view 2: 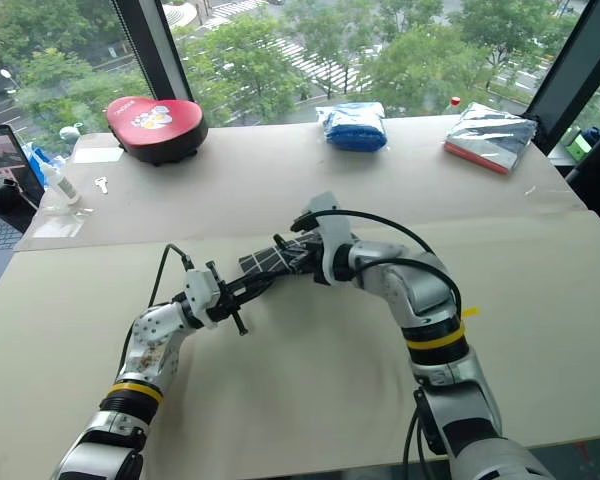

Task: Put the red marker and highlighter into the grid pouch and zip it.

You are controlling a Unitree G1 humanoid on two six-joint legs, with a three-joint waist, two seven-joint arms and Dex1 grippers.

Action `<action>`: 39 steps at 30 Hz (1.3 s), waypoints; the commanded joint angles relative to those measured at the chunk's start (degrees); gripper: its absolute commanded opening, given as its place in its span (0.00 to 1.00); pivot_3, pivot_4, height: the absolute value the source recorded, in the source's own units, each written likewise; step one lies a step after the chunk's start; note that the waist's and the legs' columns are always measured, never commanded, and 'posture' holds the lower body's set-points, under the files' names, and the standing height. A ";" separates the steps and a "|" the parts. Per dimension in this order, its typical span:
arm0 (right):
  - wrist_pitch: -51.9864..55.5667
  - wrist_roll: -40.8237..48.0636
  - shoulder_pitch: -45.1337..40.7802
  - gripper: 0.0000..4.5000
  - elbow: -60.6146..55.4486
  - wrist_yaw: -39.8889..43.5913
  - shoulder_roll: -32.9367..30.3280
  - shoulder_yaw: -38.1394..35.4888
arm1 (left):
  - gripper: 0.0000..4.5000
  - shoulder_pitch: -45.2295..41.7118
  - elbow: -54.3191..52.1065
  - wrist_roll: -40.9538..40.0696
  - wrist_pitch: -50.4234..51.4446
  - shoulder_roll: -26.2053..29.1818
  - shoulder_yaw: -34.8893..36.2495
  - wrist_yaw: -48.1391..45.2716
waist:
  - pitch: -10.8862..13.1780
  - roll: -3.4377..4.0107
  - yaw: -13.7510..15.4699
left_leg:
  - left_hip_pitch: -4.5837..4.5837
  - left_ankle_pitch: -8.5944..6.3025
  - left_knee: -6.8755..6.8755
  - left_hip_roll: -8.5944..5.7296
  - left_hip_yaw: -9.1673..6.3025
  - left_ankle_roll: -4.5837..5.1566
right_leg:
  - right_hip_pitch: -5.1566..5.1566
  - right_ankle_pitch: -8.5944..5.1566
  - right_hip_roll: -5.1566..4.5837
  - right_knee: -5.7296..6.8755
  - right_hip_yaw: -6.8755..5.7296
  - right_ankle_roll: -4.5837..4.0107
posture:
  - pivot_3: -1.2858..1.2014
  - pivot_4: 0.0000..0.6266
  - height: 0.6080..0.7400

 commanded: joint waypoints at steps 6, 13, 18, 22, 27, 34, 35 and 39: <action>-2.37 5.34 8.50 0.00 -12.90 6.37 -12.15 -11.05 | 0.00 0.54 -2.08 -0.28 -1.03 0.41 0.46 -0.17 | 0.00 0.00 0.58 | -0.04 -0.03 -0.01 -0.04 -0.03 0.04 | 0.02 0.00 -0.03 -0.11 -0.05 0.01 | 0.52 0.24 1.00; -7.15 2.71 11.62 0.00 -8.22 5.25 -20.48 -17.43 | 0.00 0.20 -1.69 -0.48 -0.89 0.60 0.46 -0.61 | 0.00 -0.01 0.31 | 0.01 -0.02 0.00 0.00 0.09 0.03 | 0.05 0.00 -0.02 -0.11 0.02 0.01 | 0.52 0.24 1.00; -8.47 3.14 12.25 0.00 -7.29 4.90 -21.53 -18.27 | 0.00 -0.43 -1.01 -0.52 -0.92 0.59 0.38 -0.87 | 0.01 -0.01 0.22 | 0.03 -0.02 0.00 0.05 0.12 0.03 | 0.07 0.00 -0.01 -0.10 0.03 0.01 | 0.52 0.24 1.00; -9.55 2.32 13.30 0.00 -6.47 4.24 -21.61 -18.11 | 0.00 -0.52 -0.98 -0.56 -0.97 0.58 0.39 -0.87 | 0.01 -0.02 0.34 | 0.01 -0.02 0.00 0.01 0.12 0.04 | 0.08 0.01 -0.05 -0.11 0.03 0.02 | 0.52 0.24 1.00; -10.06 3.13 13.15 0.09 -4.86 3.26 -20.65 -19.43 | 0.00 -0.36 -1.23 -0.55 -0.84 0.73 0.41 -0.75 | 0.01 -0.02 0.49 | 0.01 -0.02 0.00 0.01 0.11 0.04 | 0.08 0.01 -0.04 -0.15 0.03 0.03 | 0.52 0.24 1.00; -5.25 9.99 13.18 0.60 -7.40 4.58 -18.97 -22.08 | 0.00 -0.29 -1.43 -0.55 -0.78 0.80 0.38 -0.69 | 0.01 -0.02 0.66 | 0.01 -0.02 0.00 0.03 0.11 0.04 | 0.07 0.01 -0.02 -0.15 0.03 0.02 | 0.52 0.24 1.00; -4.62 10.75 13.19 0.69 -7.45 4.54 -18.92 -22.57 | 0.00 -0.28 -1.44 -0.53 -0.78 0.78 0.40 -0.72 | 0.01 -0.02 0.68 | 0.01 -0.02 0.00 0.03 0.11 0.04 | 0.08 0.01 -0.03 -0.16 0.03 0.02 | 0.52 0.24 1.00; -2.91 16.52 16.60 0.75 -10.67 9.10 -21.34 -26.05 | 0.00 -0.02 -2.05 -0.65 -0.58 0.91 0.34 -1.04 | 0.01 -0.02 1.19 | 0.00 -0.02 0.00 0.02 0.11 0.04 | 0.08 0.01 -0.03 -0.33 0.03 0.02 | 0.52 0.24 1.00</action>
